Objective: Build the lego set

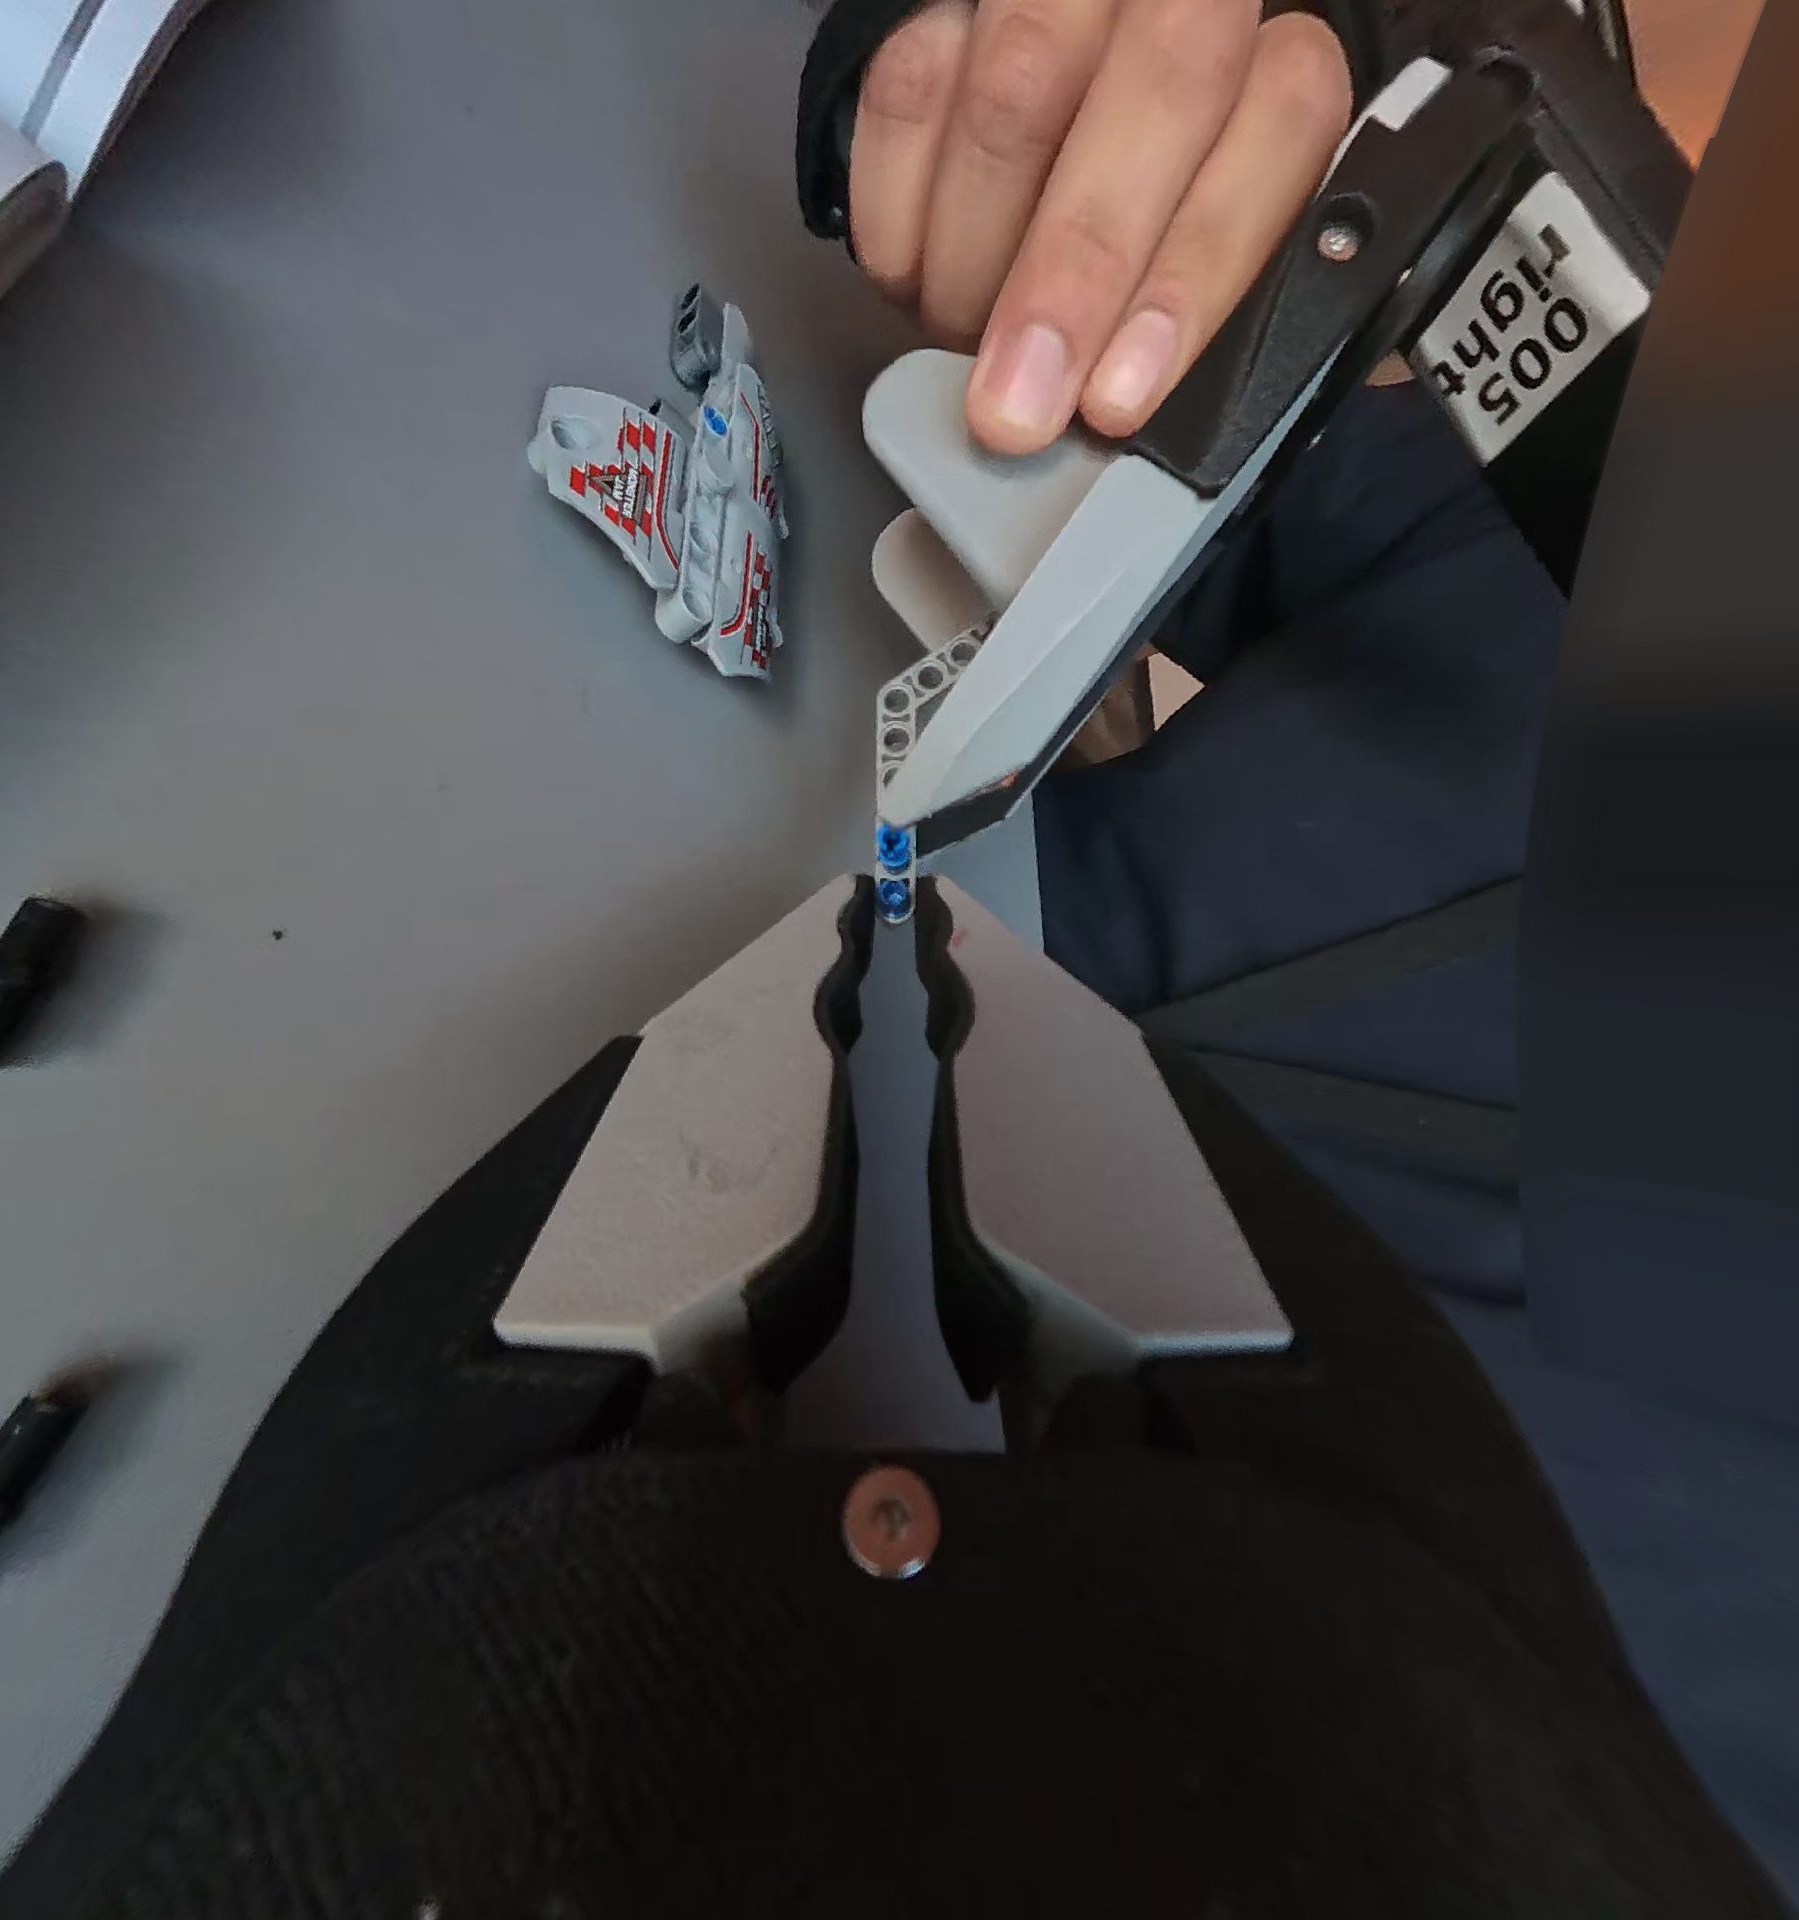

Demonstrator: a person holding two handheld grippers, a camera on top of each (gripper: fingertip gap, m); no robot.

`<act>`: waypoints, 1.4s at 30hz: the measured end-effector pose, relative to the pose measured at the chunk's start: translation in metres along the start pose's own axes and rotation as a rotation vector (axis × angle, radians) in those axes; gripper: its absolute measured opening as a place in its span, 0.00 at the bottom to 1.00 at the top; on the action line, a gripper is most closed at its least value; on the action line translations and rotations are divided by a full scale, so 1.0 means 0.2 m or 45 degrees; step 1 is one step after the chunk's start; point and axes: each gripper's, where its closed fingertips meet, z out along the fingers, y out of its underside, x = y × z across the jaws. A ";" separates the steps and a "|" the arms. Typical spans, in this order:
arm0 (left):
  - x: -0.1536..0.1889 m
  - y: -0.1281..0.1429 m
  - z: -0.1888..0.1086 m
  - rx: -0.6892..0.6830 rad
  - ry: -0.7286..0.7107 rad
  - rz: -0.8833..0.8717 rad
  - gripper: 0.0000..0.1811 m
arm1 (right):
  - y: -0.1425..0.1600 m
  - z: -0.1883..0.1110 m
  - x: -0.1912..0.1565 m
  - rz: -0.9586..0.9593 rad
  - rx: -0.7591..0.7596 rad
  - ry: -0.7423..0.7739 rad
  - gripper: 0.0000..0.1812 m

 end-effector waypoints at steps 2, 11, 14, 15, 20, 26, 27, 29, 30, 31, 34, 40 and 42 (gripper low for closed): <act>0.00 0.01 0.01 -0.019 -0.001 -0.007 0.03 | 0.02 0.00 0.00 -0.050 -0.039 0.016 0.14; 0.01 0.01 0.01 -0.025 0.033 -0.029 0.03 | 0.00 0.00 -0.02 -0.172 -0.083 -0.040 0.10; 0.02 0.01 0.00 -0.010 0.048 -0.042 0.03 | 0.00 0.01 0.00 -0.181 -0.076 -0.014 0.10; 0.02 0.00 0.00 0.004 0.051 -0.044 0.03 | 0.00 0.01 0.01 -0.165 -0.079 0.001 0.13; 0.03 0.01 0.00 -0.008 0.064 -0.042 0.03 | -0.01 0.00 0.03 -0.124 -0.062 -0.014 0.18; 0.03 0.01 0.00 -0.010 0.061 -0.028 0.03 | -0.02 0.01 -0.01 -0.139 -0.046 -0.085 0.11; 0.03 0.01 0.00 -0.014 0.060 -0.024 0.03 | -0.02 0.01 -0.01 -0.151 -0.043 -0.087 0.11; 0.03 0.02 0.00 -0.022 0.050 -0.013 0.03 | -0.02 0.02 -0.01 -0.186 -0.046 -0.069 0.11; 0.04 0.02 0.00 -0.025 0.059 -0.012 0.03 | -0.03 0.02 -0.01 -0.193 -0.043 -0.056 0.10; 0.04 0.02 0.00 -0.026 0.069 -0.018 0.03 | -0.03 0.02 -0.01 -0.191 -0.042 -0.048 0.10; 0.02 0.03 0.00 -0.042 0.041 -0.018 0.03 | -0.01 0.03 -0.03 -0.198 -0.076 -0.048 0.10; 0.01 0.05 0.01 -0.071 0.016 -0.009 0.03 | 0.00 0.04 -0.05 -0.063 -0.067 -0.095 0.07; 0.00 0.02 -0.01 -0.017 -0.005 -0.014 0.03 | 0.01 0.04 -0.02 -0.023 -0.055 -0.054 0.07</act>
